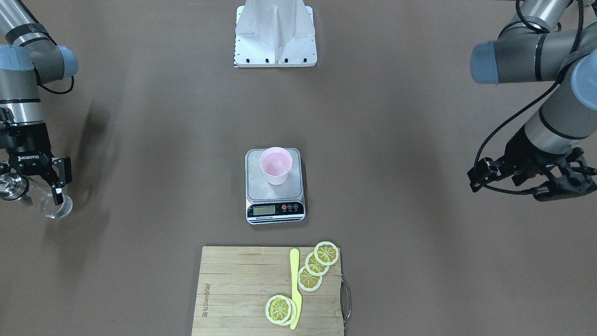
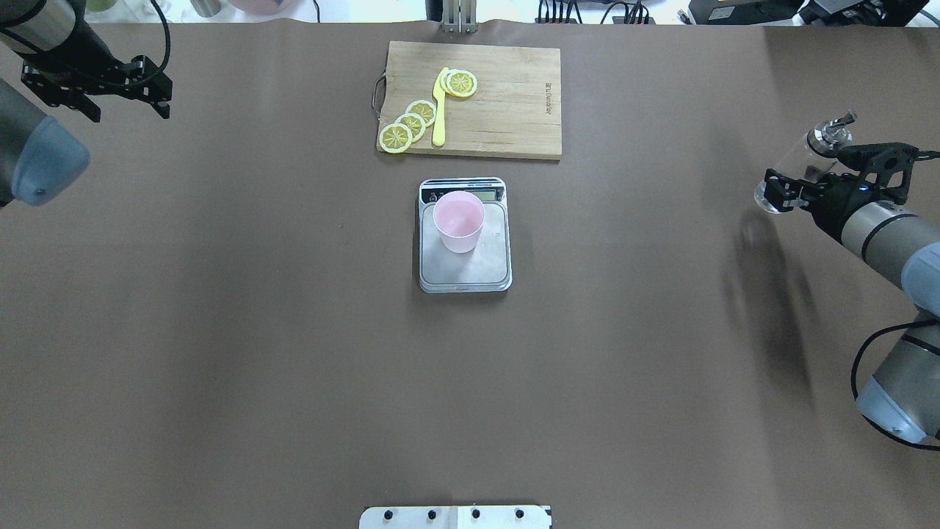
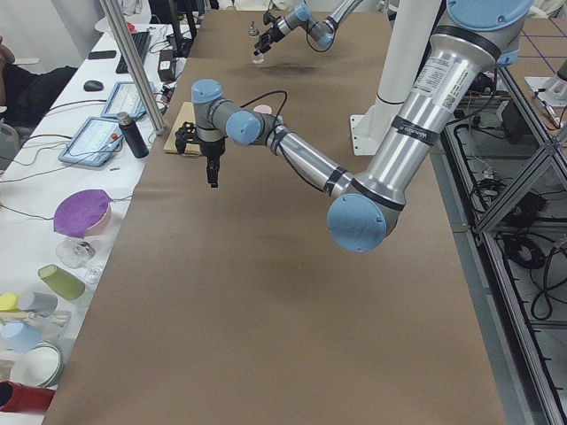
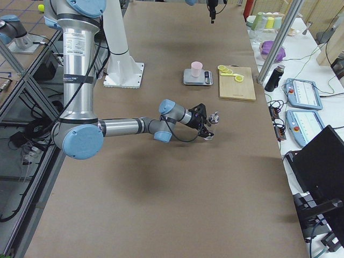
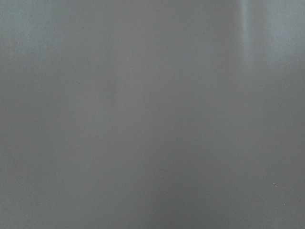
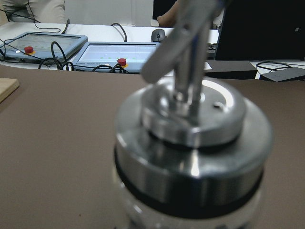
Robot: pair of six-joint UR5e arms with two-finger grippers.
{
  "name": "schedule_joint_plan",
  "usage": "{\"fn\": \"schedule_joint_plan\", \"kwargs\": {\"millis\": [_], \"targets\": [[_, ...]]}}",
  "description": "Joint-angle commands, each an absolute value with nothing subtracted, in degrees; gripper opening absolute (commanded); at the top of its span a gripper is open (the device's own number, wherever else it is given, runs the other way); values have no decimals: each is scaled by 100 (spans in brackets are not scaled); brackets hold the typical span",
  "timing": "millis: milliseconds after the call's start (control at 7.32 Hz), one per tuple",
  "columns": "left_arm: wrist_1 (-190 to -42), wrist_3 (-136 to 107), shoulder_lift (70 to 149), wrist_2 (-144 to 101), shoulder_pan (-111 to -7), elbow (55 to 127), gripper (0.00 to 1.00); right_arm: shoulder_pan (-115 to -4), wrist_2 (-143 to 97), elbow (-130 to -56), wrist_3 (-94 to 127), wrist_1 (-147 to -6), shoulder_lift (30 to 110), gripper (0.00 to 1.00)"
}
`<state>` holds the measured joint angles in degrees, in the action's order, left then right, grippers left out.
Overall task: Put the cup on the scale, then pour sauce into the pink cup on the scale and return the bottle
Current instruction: 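Turn the bottle upright and carry it back with the right gripper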
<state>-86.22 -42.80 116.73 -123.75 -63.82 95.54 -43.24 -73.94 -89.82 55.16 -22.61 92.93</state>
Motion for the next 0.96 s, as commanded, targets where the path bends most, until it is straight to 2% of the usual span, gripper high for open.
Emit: {"fn": "schedule_joint_plan", "kwargs": {"millis": [0,410,546,820], "targets": [[-8622,-4280,11663,-12375,-6381,9554,99,-4298,-7418,-9044,5528,-2215,9518,0],[-8622,-4280,11663,-12375,-6381,9554,99,-4245,-7418,-9053,5546,-2189,9615,0],[-8622,-4289,11663,-12375,-6390,9554,99,-4228,-7409,-9053,5563,-2180,9615,5],[-8622,-4289,11654,-12375,-6390,9554,99,-4149,-7392,-9062,5563,-2180,9615,24]]}}
